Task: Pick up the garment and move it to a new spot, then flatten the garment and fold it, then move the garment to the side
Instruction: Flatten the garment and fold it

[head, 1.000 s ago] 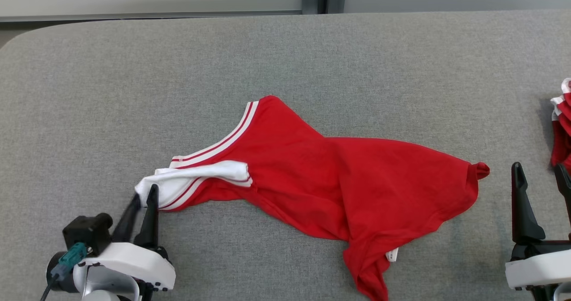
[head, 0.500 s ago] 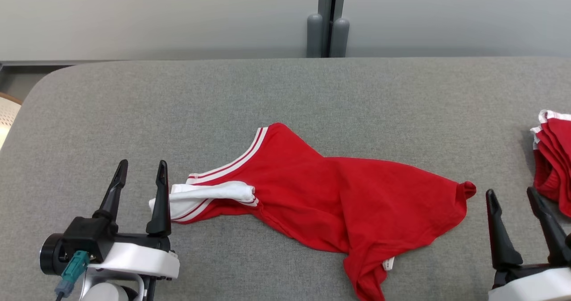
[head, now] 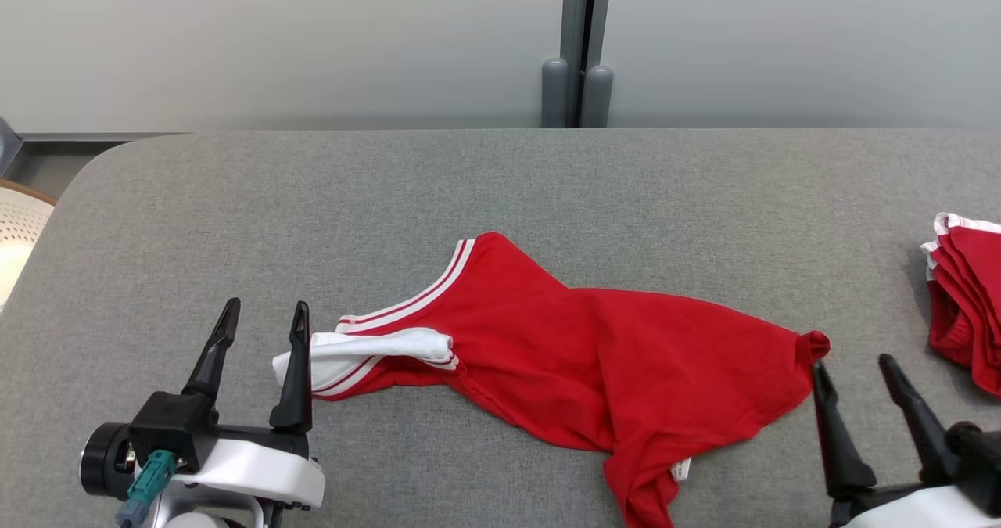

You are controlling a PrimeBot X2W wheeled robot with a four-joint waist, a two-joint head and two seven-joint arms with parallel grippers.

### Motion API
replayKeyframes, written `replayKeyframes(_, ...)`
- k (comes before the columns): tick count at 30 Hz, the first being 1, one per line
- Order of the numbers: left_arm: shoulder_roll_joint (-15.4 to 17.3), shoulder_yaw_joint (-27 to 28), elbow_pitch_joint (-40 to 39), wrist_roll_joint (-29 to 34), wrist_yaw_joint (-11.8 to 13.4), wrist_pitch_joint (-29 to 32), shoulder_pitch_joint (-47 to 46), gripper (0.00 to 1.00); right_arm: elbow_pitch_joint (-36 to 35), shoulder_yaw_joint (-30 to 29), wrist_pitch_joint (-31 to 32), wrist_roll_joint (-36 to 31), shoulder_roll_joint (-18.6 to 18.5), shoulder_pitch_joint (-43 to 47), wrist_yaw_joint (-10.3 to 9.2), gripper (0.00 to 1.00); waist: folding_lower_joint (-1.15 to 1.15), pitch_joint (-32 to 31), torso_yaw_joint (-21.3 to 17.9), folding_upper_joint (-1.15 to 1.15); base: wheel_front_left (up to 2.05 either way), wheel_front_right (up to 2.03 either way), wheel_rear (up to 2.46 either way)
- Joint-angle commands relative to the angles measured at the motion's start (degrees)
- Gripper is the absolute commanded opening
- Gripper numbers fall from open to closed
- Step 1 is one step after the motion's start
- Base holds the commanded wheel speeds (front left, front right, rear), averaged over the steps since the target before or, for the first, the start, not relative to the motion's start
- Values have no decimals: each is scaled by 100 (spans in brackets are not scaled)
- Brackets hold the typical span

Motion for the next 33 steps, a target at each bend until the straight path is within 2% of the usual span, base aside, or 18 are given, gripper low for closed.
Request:
replayKeyframes(1, 26, -13, -5, 43, 26, 14, -52, 100, 48, 176, 77, 31, -12, 59, -2, 100, 0, 14, 26, 0, 0, 0, 0)
replayKeyframes(9, -24, -124, 50, 61, -43, -19, -279, 100, 821, 1676, 396, 507, -39, 343, -2, 100, 0, 202, 211, 0, 0, 0, 0)
replayKeyframes(14, -92, -196, 125, 78, -86, -70, -453, 100, 1363, 2086, 231, 709, 0, 27, -1, 100, 0, 345, 327, 0, 0, 0, 0)
replayKeyframes(18, -124, -224, 188, 87, -111, -112, -513, 100, 1678, 2184, 37, 702, 16, -253, -2, 100, 0, 432, 381, 0, 0, 0, 0)
replayKeyframes(21, -150, -232, 216, 92, -124, -145, -590, 100, 1842, 2134, -59, 694, 32, -400, -2, 0, 0, 504, 416, 0, 0, 0, 0)
replayKeyframes(27, -168, -218, 242, 116, -116, -190, -635, 100, 1774, 1809, -257, 640, -6, -573, -2, 0, 0, 619, 428, 0, 0, 0, 0)
replayKeyframes(33, -193, -153, 199, 149, -77, -227, -698, 100, 1324, 885, -442, 613, -368, -859, -2, 0, 0, 768, 387, 0, 0, 0, 0)
